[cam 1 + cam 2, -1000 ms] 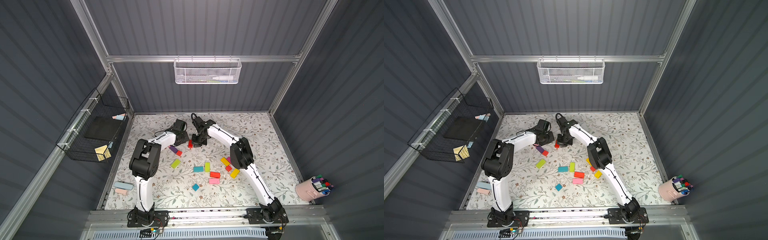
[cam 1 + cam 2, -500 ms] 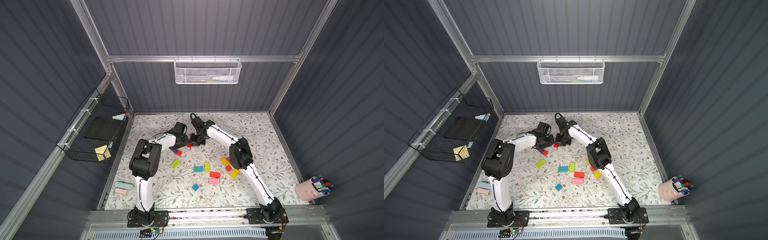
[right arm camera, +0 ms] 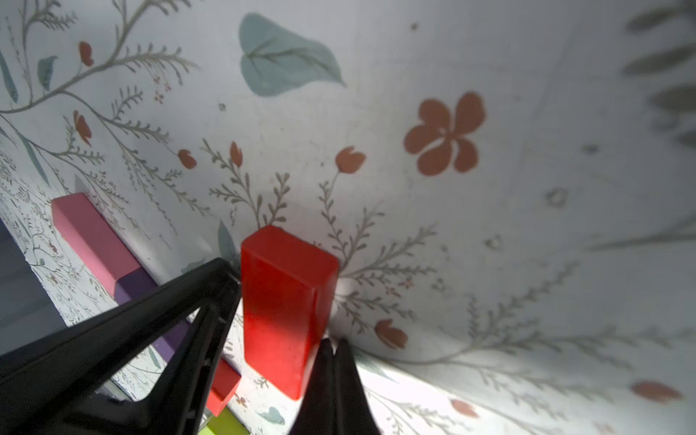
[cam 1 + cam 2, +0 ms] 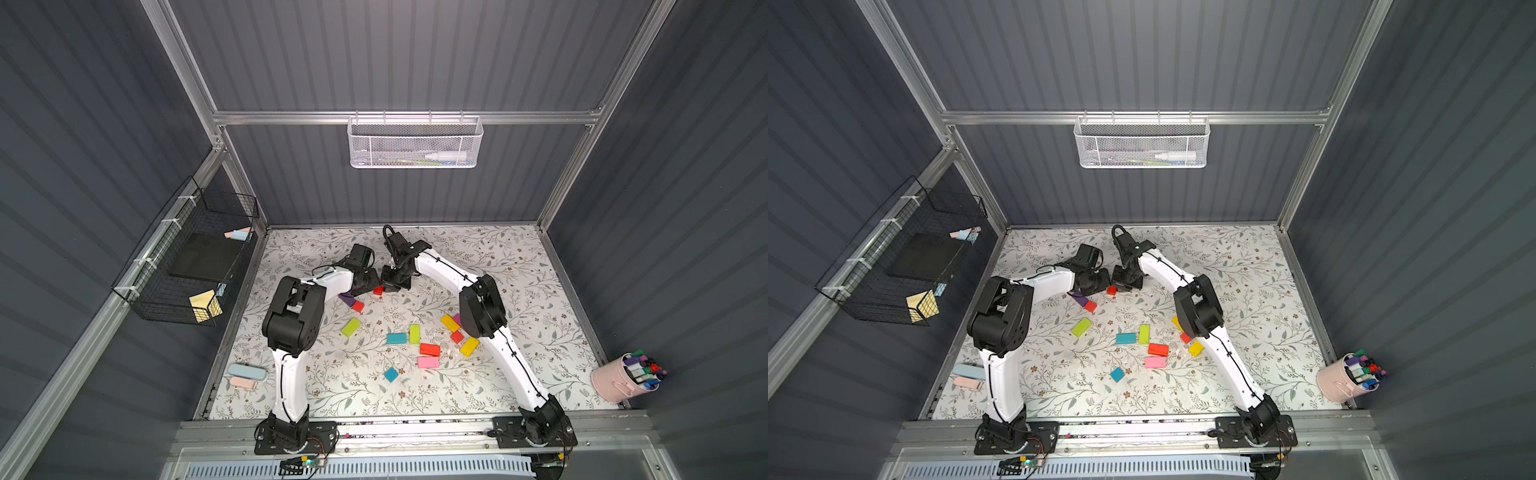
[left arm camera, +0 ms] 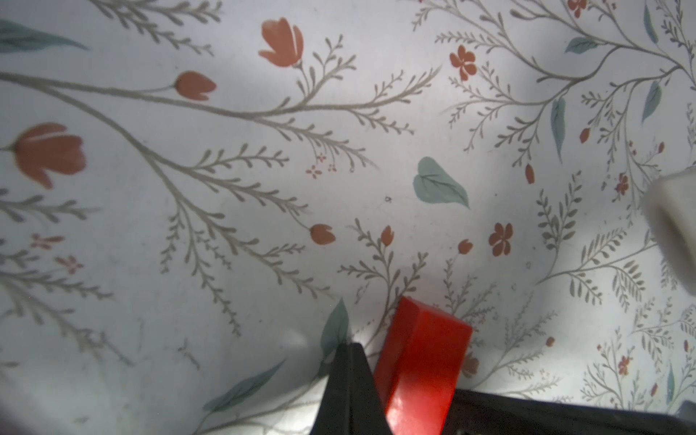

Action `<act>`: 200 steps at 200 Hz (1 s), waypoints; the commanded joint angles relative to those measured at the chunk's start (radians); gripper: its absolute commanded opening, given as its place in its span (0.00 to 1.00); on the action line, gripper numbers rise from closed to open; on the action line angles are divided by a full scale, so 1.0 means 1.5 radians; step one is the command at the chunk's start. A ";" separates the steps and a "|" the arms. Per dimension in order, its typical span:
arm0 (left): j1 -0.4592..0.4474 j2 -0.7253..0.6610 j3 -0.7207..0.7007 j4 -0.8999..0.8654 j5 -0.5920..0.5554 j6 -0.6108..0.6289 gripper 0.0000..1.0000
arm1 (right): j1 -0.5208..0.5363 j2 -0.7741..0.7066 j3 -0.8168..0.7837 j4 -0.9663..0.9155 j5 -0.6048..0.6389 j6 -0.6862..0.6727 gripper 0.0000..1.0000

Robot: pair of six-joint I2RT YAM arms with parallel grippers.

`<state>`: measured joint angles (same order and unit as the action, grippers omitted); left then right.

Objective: Assemble the letter v with building blocks
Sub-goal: Assemble the building block at the center of the board.

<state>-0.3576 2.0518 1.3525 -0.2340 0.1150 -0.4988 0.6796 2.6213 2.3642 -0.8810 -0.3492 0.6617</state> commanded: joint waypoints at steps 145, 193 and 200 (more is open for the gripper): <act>-0.026 -0.018 -0.051 -0.016 0.005 0.028 0.00 | 0.078 0.041 0.039 0.021 -0.016 0.009 0.00; -0.022 -0.048 -0.042 -0.026 -0.020 -0.011 0.00 | 0.068 -0.009 -0.001 -0.001 0.015 0.007 0.00; -0.019 -0.052 -0.032 -0.028 -0.025 -0.016 0.00 | 0.062 -0.031 -0.022 0.006 0.037 0.005 0.00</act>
<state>-0.3519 2.0068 1.2964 -0.2440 0.0494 -0.4637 0.7170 2.6343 2.3955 -0.8894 -0.3218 0.6544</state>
